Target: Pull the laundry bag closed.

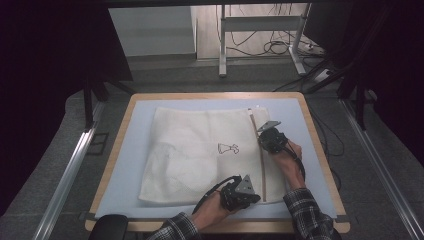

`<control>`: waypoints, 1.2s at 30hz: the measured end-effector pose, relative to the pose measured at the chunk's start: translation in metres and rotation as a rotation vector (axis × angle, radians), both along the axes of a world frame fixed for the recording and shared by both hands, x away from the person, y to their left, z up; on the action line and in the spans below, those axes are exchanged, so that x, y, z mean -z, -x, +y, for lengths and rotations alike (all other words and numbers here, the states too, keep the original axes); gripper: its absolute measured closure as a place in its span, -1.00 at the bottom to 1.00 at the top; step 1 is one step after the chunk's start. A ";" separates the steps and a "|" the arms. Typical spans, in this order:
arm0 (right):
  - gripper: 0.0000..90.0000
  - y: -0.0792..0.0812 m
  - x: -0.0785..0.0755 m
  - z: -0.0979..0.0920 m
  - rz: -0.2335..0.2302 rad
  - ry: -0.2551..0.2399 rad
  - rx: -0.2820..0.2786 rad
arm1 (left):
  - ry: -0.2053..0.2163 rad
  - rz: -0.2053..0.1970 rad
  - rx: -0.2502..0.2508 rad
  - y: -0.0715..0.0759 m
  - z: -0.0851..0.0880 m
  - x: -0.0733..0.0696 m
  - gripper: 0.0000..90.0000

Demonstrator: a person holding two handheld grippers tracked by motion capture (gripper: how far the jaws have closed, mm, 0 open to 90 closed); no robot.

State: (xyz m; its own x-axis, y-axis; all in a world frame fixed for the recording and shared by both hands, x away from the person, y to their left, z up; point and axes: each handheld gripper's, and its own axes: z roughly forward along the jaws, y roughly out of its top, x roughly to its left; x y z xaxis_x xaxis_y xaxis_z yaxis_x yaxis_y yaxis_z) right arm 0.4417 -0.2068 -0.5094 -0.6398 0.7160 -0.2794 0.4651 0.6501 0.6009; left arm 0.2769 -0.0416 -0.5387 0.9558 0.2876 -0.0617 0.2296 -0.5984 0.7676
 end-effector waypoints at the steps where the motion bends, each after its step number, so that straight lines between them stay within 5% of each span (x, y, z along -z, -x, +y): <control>1: 0.89 -0.001 0.000 0.000 0.001 0.003 0.003 | 0.000 0.000 0.000 0.000 0.000 0.000 0.98; 36: 0.89 -0.042 0.003 0.010 -0.009 -0.015 0.049 | 0.000 0.000 0.000 0.000 0.000 0.000 0.98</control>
State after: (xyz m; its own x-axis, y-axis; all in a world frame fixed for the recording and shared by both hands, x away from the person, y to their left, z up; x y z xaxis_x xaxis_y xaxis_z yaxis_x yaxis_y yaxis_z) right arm 0.4832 -0.1964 -0.5122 -0.6015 0.7502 -0.2746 0.4903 0.6180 0.6146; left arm 0.2769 -0.0416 -0.5388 0.9558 0.2876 -0.0614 0.2294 -0.5982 0.7678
